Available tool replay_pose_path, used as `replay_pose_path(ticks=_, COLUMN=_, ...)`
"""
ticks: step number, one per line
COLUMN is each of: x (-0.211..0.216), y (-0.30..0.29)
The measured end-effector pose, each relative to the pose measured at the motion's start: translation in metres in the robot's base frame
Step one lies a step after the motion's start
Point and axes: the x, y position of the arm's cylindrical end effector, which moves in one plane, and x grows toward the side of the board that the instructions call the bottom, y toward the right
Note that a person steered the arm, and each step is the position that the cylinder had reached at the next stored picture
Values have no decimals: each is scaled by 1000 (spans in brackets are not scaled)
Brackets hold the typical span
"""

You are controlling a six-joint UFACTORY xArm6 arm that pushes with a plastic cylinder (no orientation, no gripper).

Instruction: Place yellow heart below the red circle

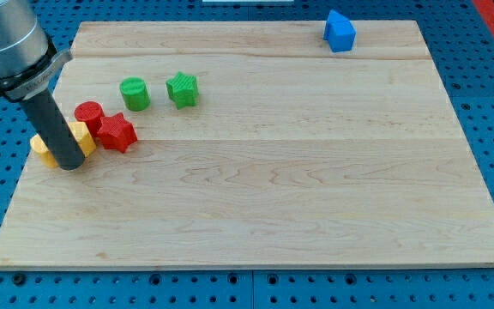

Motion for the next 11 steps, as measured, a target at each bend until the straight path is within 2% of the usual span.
replay_pose_path(ticks=1, x=74, y=-21)
replay_pose_path(ticks=2, x=68, y=-77)
replay_pose_path(ticks=3, x=61, y=-77)
replay_pose_path(ticks=6, x=-4, y=-78)
replay_pose_path(ticks=9, x=-33, y=-51)
replay_pose_path(ticks=11, x=-51, y=-78)
